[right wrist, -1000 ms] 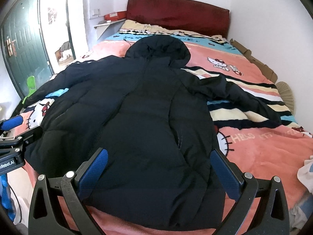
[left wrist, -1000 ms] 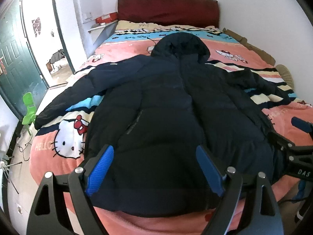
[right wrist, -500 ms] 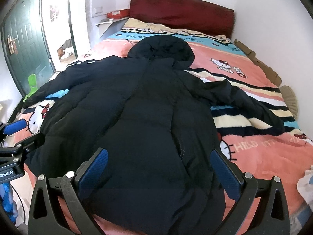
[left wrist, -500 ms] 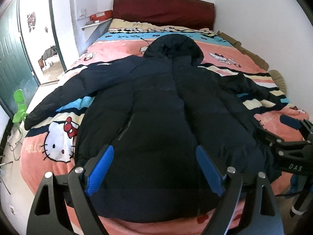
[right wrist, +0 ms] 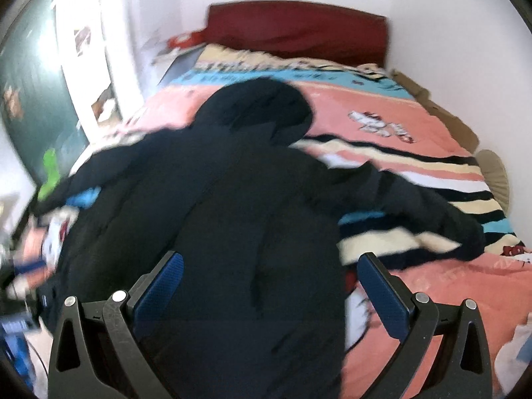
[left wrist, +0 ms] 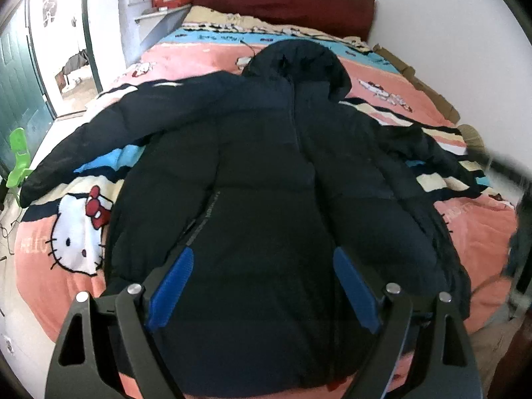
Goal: Fold large clothes
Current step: 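Grasp the jacket sleeve with the right gripper and lift it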
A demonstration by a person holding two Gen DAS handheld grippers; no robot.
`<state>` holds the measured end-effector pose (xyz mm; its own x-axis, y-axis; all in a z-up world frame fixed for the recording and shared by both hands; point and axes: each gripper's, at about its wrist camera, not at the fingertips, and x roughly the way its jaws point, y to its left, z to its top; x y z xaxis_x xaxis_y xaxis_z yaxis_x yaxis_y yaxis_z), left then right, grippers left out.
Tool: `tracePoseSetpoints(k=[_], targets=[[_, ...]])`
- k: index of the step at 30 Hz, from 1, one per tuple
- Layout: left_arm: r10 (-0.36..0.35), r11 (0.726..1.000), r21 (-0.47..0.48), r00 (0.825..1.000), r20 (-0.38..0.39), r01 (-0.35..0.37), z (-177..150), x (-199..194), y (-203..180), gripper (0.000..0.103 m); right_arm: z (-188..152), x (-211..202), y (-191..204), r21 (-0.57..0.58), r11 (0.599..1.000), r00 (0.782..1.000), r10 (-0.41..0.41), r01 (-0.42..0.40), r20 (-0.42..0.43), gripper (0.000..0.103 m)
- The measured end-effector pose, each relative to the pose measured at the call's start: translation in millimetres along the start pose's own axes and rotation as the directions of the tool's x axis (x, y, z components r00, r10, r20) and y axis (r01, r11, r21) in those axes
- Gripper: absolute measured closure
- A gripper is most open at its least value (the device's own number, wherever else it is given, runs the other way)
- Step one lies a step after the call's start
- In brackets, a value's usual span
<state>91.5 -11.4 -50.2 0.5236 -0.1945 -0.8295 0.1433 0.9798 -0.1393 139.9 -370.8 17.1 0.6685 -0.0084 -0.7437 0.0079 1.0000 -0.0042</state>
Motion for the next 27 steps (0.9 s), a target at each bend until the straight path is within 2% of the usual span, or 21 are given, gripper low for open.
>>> tracePoseSetpoints(k=[2,4,8,11,16,22,25,27], targets=[[0.015,1.000,0.005,1.000,-0.010,-0.015,2.7,8.2,-0.9,0.016,18.9,5.0,-35.3,0.081,0.997,0.999,-0.017,0.015,0.031,0.001],[0.045,0.999,0.025,0.999,-0.015,-0.044,5.7,17.6,-4.2,0.016,33.4,14.1,-75.2,0.159,0.985,0.996,-0.071,0.062,0.055,0.001],[0.066,0.997,0.044,0.997,-0.040,-0.065,11.2,34.7,-7.8,0.016,38.3,47.0,-154.4,0.312,0.941,0.989,-0.145,0.135,0.009,0.001],[0.077,0.996,0.049,0.995,-0.058,-0.074,16.0,46.5,-8.5,0.017,26.2,75.9,-217.5,0.406,0.892,0.979,-0.191,0.200,-0.063,0.001],[0.098,0.994,0.055,0.992,-0.086,-0.093,22.1,63.8,-12.7,0.017,3.5,114.5,-329.0,0.543,0.778,0.949,-0.266,0.316,-0.170,0.001],[0.110,0.992,0.079,0.988,-0.107,-0.101,24.4,80.5,-21.6,0.017,-23.5,147.5,-423.6,0.655,0.659,0.929,-0.280,0.370,-0.242,0.004],[0.112,0.991,0.092,0.987,-0.116,-0.102,25.5,85.8,-26.3,0.017,-34.3,163.6,-448.2,0.700,0.631,0.943,-0.226,0.334,-0.246,0.009],[0.114,0.990,0.096,0.986,-0.121,-0.102,26.2,88.6,-28.5,0.017,-38.3,174.9,-455.4,0.707,0.632,0.948,-0.195,0.317,-0.251,0.015]])
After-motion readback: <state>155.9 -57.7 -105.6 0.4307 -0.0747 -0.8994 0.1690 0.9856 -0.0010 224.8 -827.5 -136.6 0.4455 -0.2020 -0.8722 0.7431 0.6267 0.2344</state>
